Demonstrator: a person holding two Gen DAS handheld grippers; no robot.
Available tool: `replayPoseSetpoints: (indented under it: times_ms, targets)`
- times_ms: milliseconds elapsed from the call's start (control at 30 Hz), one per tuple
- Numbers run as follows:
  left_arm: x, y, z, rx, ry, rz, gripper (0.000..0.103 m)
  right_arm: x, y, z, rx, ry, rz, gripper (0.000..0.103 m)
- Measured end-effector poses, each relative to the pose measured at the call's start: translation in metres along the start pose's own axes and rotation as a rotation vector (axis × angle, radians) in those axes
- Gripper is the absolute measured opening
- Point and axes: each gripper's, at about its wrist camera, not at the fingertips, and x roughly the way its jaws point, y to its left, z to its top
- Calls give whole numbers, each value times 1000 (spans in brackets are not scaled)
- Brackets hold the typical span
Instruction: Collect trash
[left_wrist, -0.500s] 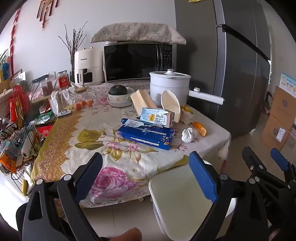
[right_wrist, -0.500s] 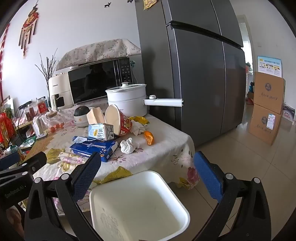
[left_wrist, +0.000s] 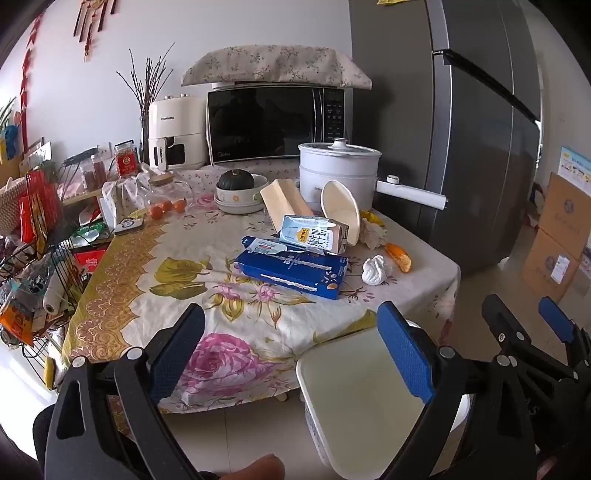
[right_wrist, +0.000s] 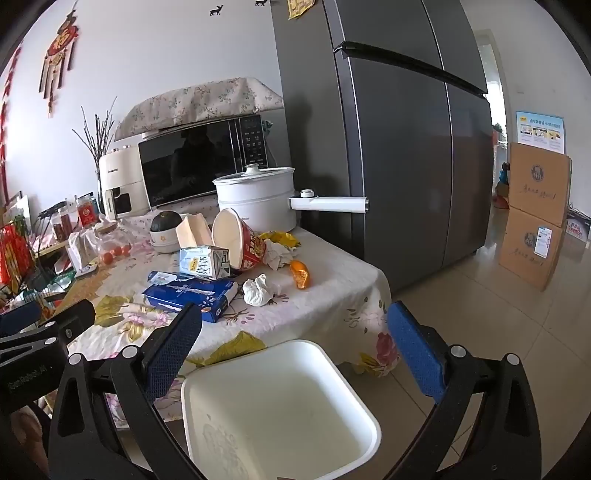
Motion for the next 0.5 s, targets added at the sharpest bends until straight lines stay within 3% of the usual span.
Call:
replayPoseSetpoints:
  times_ms: [500]
  targets:
    - [0,-3,2,6,1,6,92,0,-2,0,2,0,3,96]
